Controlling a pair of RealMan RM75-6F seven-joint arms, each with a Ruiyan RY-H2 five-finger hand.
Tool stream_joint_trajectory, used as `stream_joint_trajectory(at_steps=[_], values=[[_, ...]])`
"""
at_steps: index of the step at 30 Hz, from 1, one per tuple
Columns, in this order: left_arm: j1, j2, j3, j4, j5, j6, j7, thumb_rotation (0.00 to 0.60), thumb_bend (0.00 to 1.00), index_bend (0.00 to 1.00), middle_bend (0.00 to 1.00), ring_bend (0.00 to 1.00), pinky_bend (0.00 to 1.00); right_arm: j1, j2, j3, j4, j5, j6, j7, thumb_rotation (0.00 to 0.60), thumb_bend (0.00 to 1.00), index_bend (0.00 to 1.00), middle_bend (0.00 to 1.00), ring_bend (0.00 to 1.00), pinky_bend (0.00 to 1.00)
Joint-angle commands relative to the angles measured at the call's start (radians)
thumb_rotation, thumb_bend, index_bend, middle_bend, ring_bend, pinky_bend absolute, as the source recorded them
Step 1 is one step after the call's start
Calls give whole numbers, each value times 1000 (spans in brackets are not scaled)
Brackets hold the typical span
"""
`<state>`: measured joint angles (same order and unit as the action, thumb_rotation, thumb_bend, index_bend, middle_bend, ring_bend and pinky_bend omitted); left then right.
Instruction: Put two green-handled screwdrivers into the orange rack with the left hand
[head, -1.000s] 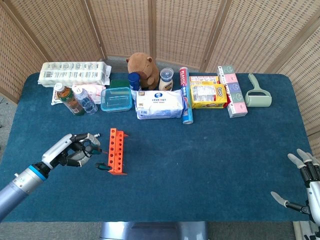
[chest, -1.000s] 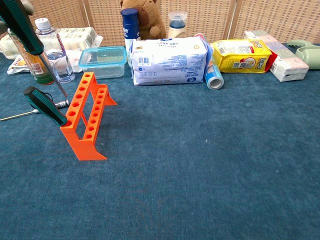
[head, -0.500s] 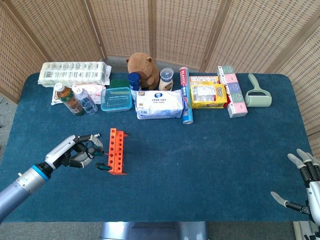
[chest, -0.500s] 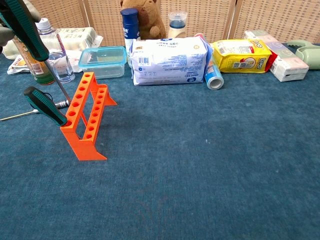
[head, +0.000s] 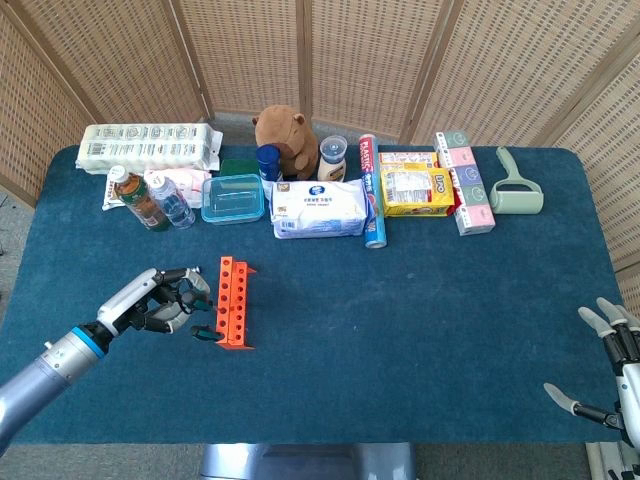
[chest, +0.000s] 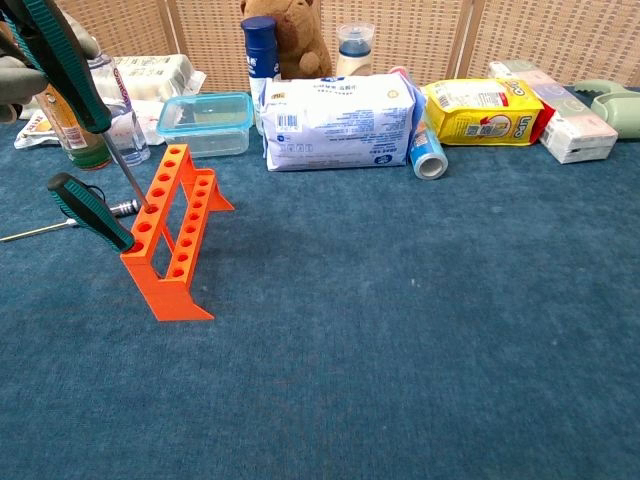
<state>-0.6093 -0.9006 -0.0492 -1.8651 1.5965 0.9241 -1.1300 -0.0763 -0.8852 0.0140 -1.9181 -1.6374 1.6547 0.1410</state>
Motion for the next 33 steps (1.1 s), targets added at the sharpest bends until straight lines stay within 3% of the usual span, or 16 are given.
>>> stream_joint_trajectory(at_steps=[1,23,33], values=[[-3,-6,0,4,-5,-1,4,600,487,539,943,893,952,0,1,0,0,0,0,1,497,0,137,57,0,0],[-41,-151,12,119,-92,-82,73,600,487,539,943,893,952,-2,5,1,2,1,4,11,499,0,137,57,0,0],[-42,-171,11,132,-125,-99,111,600,488,540,943,893,952,-2,8,2,3,2,4,17,501,0,137,57,0,0]])
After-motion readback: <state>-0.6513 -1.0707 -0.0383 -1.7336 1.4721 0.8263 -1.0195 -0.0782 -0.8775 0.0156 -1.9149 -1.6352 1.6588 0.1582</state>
